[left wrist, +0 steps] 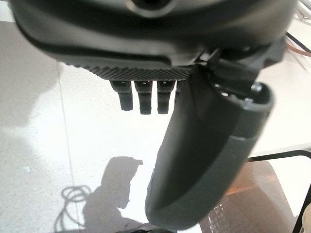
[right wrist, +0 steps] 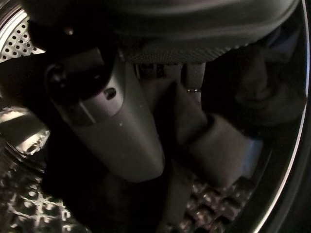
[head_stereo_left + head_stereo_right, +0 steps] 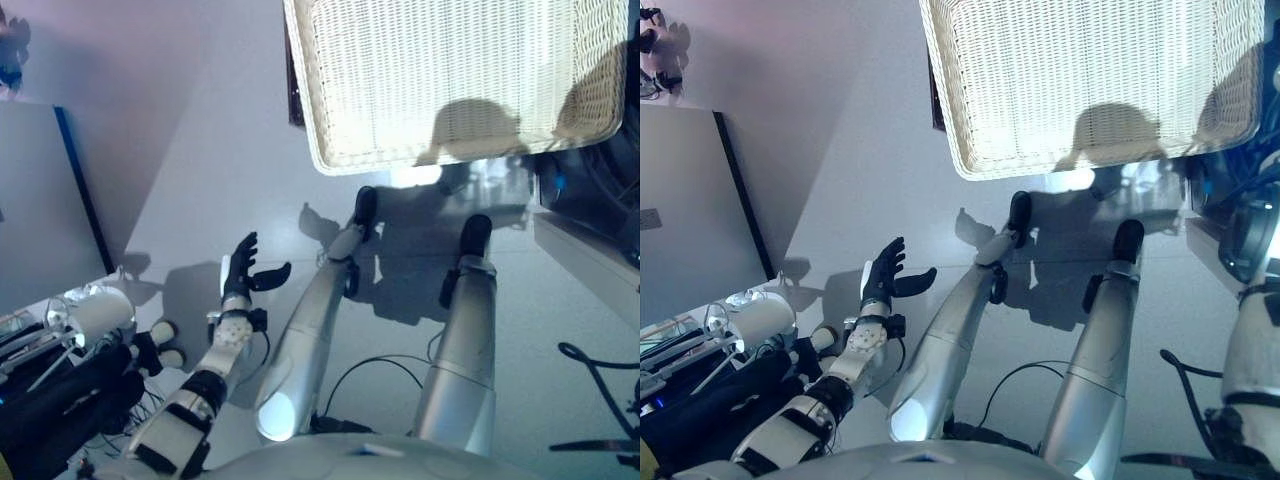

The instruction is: Pick up the clothes and place them into the washing machine

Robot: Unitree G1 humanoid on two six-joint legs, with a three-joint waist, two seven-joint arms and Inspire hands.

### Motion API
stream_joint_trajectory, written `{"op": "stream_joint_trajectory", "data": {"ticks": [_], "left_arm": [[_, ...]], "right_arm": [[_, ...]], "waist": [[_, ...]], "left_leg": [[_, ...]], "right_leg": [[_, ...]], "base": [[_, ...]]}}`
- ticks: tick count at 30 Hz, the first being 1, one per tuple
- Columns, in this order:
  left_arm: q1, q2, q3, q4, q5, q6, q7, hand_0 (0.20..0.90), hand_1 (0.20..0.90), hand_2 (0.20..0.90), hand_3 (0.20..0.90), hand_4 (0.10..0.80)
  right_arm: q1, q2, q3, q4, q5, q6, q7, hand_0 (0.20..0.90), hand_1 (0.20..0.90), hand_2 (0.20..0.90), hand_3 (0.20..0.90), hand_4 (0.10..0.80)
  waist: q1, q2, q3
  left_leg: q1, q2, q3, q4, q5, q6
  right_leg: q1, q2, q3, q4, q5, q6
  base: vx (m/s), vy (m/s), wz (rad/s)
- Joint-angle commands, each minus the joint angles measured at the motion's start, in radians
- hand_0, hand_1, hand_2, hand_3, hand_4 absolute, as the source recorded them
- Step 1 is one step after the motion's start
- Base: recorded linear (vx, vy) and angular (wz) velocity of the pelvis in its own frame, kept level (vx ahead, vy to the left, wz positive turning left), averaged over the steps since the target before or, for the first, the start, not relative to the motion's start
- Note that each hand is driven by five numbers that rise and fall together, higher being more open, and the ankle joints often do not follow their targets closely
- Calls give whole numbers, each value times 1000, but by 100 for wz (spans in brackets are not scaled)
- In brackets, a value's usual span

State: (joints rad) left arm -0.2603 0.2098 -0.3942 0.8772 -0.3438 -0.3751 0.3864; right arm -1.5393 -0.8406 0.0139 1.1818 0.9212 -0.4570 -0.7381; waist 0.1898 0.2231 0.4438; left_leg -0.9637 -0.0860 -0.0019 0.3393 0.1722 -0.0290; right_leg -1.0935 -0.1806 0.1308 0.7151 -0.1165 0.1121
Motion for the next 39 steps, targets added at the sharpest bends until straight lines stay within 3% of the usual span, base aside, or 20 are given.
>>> {"op": "stream_joint_trajectory", "data": {"ticks": [1, 13, 19, 21, 23, 25, 32, 39], "left_arm": [[57, 19, 41, 104, 17, -38, 59, 900, 900, 900, 900, 800], [46, 11, 55, 134, 25, -37, 99, 900, 900, 900, 900, 800], [38, 11, 66, 163, 18, -38, 102, 900, 900, 900, 900, 800], [30, 9, 73, 184, 8, -39, 99, 900, 900, 900, 900, 800], [26, 0, 77, 193, -12, -38, 89, 900, 900, 900, 900, 800], [24, -1, 75, 206, -34, -27, 66, 900, 900, 900, 900, 800], [11, 14, 71, 237, -62, -9, 2, 900, 900, 900, 900, 800], [22, 19, 74, 235, -57, -3, -28, 900, 900, 900, 900, 800]], "right_arm": [[-22, -140, 210, -54, -278, -5, -55, 900, 900, 900, 900, 800], [-20, -88, 291, 32, -461, 140, -149, 900, 900, 900, 900, 800], [10, -34, 282, 47, -457, 153, -121, 900, 900, 900, 900, 800], [39, 6, 245, 18, -390, 109, -89, 900, 900, 900, 900, 800], [107, 74, 129, -59, -162, -16, 19, 900, 900, 900, 900, 800], [150, 140, 53, -110, 31, -81, 137, 900, 900, 900, 900, 800], [217, 259, 3, -103, 214, -93, 318, 900, 900, 900, 900, 800], [340, 351, -43, -146, 240, -83, 375, 900, 900, 900, 900, 800]], "waist": [[36, 5, -175], [22, -8, -169], [11, -22, -158], [5, -27, -153], [-3, -32, -148], [-6, -35, -144], [3, -57, -132], [0, -94, -125]], "left_leg": [[23, -26, 33, -19, -109, -17], [46, -24, 37, -55, -91, -16], [52, -20, 41, -52, -92, -12], [58, -18, 42, -51, -91, -12], [66, -17, 40, -55, -93, -13], [76, -15, 40, -56, -94, -13], [119, -12, 32, -57, -92, -10], [213, -7, 18, -82, -88, -7]], "right_leg": [[67, 34, -57, -140, 42, -28], [88, 32, -55, -167, 62, -29], [99, 41, -54, -172, 68, -33], [105, 46, -52, -173, 69, -34], [118, 49, -52, -179, 67, -36], [134, 53, -51, -183, 64, -36], [193, 59, -62, -198, 66, -39], [312, 59, -85, -245, 74, -36]], "base": [[14, 31, -1], [3, 6, -1], [-7, 0, -7], [0, 0, 0], [2, -7, -7], [5, -10, -11], [2, -20, -6], [2, -3, 2]]}}
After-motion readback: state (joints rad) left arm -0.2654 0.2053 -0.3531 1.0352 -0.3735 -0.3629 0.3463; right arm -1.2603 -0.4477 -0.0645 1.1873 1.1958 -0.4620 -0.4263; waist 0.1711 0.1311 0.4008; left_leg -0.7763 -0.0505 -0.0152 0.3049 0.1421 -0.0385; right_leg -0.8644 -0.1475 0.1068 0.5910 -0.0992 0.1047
